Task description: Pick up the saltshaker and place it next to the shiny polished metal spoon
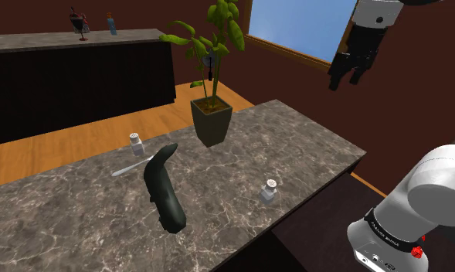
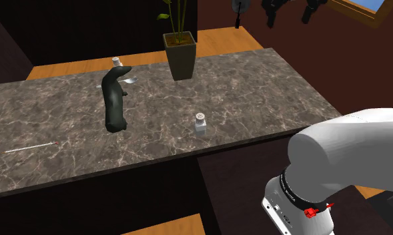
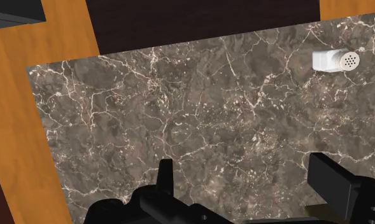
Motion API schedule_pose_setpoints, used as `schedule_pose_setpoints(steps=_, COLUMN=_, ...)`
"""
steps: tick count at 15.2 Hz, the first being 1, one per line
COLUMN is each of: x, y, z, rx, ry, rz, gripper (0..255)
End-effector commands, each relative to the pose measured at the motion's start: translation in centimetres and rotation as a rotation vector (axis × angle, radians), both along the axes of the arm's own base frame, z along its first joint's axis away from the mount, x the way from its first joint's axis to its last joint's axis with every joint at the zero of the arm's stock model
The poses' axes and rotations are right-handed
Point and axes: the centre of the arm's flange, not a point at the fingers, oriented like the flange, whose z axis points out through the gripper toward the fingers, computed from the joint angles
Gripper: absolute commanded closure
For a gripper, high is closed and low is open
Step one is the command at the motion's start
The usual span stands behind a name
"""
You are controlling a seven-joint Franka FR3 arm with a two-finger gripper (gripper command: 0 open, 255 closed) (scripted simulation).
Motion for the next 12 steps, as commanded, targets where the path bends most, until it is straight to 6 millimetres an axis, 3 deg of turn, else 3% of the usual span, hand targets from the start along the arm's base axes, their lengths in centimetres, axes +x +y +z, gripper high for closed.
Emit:
schedule_pose_setpoints(steps=1, x=0.0, y=0.0, z=0.0, rx=0.0, ry=0.0, rz=0.0, gripper=0)
schedule_pose_setpoints(steps=12, x=1.3, y=7.7, z=-11.5, rx=0.071, ry=0.032, rz=0.045, gripper=0)
